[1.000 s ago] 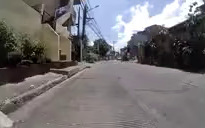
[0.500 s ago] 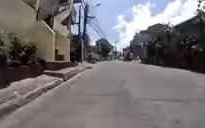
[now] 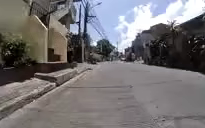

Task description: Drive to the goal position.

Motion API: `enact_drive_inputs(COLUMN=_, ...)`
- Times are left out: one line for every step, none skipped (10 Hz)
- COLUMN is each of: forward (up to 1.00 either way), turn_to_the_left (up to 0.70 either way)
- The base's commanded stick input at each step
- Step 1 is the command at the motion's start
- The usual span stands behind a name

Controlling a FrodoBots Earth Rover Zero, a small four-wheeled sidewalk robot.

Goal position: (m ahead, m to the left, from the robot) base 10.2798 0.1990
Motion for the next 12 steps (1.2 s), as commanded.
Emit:
enact_drive_inputs(forward=1.00, turn_to_the_left=-0.35)
enact_drive_inputs(forward=1.00, turn_to_the_left=-0.20)
enact_drive_inputs(forward=1.00, turn_to_the_left=-0.03)
enact_drive_inputs(forward=1.00, turn_to_the_left=-0.03)
enact_drive_inputs(forward=1.00, turn_to_the_left=-0.03)
enact_drive_inputs(forward=1.00, turn_to_the_left=-0.03)
enact_drive_inputs(forward=1.00, turn_to_the_left=-0.03)
enact_drive_inputs(forward=1.00, turn_to_the_left=-0.03)
enact_drive_inputs(forward=1.00, turn_to_the_left=-0.03)
enact_drive_inputs(forward=1.00, turn_to_the_left=-0.03)
enact_drive_inputs(forward=1.00, turn_to_the_left=-0.03)
enact_drive_inputs(forward=1.00, turn_to_the_left=-0.03)
